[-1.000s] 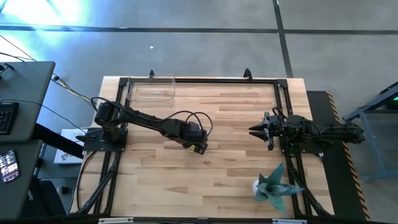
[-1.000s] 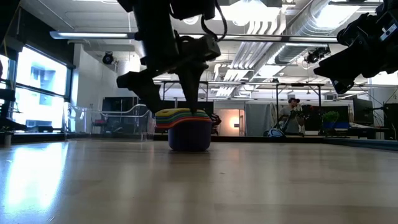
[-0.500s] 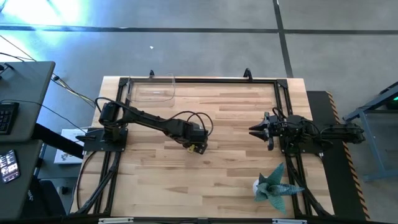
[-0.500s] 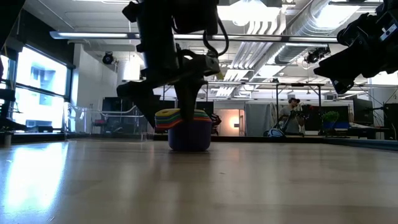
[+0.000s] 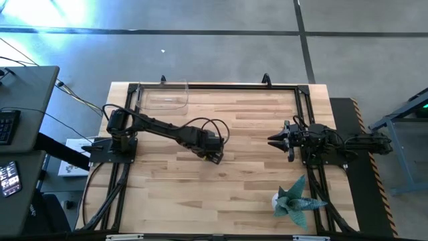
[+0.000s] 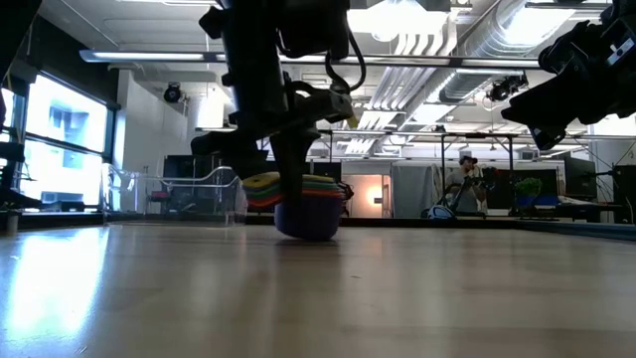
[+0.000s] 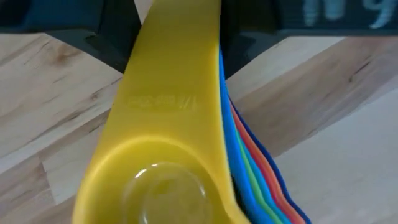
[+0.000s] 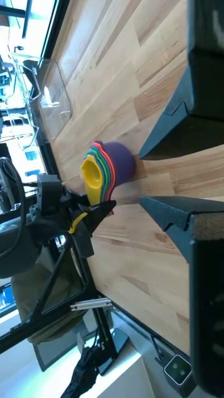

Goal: Nest measuring cups in basket
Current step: Put the stacked measuring cups into the transparent bin

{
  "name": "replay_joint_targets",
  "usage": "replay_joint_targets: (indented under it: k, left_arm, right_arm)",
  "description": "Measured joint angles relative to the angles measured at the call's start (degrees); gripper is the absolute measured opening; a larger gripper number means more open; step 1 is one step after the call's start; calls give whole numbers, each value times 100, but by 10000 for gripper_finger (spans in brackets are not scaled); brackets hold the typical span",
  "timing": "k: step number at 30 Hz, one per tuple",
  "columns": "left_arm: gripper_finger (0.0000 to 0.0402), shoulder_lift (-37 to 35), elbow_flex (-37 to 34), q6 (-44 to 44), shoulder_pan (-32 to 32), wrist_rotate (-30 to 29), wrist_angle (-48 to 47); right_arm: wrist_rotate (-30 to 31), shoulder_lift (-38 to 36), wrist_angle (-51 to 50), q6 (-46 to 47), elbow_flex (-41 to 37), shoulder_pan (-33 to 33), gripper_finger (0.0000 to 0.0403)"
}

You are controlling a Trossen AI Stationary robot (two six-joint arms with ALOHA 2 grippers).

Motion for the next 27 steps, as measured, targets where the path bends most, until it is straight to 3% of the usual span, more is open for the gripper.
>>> replay_joint_targets:
  k: [21, 27]
  left_arm:
    - [124, 0, 0, 8, 141, 262, 163]
    - [87, -20, 0, 193, 238, 495, 425]
  right_arm:
    - [0, 0, 0, 0, 0, -1, 96]
    - [1, 0, 0, 1, 0, -1, 96]
